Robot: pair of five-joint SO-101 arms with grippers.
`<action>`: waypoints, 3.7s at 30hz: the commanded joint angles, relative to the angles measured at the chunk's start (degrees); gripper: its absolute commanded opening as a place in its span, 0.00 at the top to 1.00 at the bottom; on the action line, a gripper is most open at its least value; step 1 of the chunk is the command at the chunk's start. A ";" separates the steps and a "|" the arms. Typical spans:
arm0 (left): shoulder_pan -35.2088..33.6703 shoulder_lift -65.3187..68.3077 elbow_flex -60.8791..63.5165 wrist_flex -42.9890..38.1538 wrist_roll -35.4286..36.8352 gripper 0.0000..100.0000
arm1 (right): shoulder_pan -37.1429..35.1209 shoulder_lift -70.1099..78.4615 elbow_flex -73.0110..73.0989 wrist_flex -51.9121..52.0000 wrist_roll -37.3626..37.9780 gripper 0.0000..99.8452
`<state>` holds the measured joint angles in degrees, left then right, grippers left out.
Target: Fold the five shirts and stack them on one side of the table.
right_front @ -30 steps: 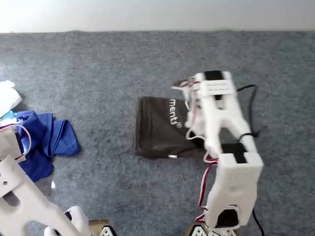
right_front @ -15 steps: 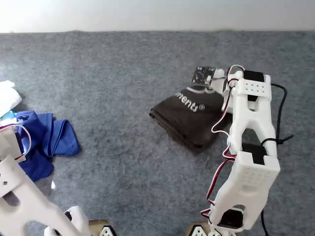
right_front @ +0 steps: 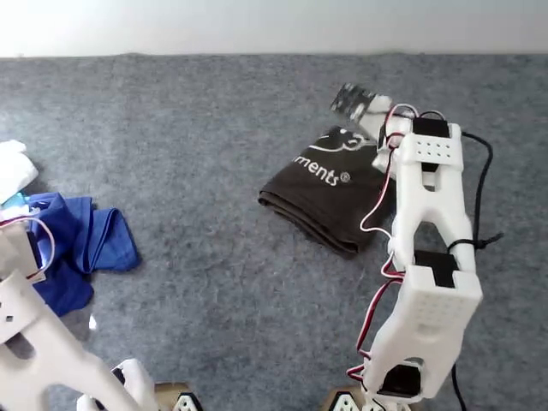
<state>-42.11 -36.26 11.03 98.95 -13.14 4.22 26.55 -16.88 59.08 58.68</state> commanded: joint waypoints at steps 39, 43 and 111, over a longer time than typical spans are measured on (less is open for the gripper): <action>-0.18 -0.88 1.63 0.18 0.00 0.99 | -11.65 15.08 -2.20 5.76 -99.96 0.78; -0.18 -0.79 1.63 0.18 0.00 0.99 | -11.30 15.25 -2.29 7.34 -96.53 1.00; 0.18 -0.97 1.63 1.41 0.35 0.99 | 35.56 4.88 -4.40 43.47 -27.69 0.99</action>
<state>-42.11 -36.26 12.97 99.38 -13.14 41.76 29.71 -22.77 100.22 31.78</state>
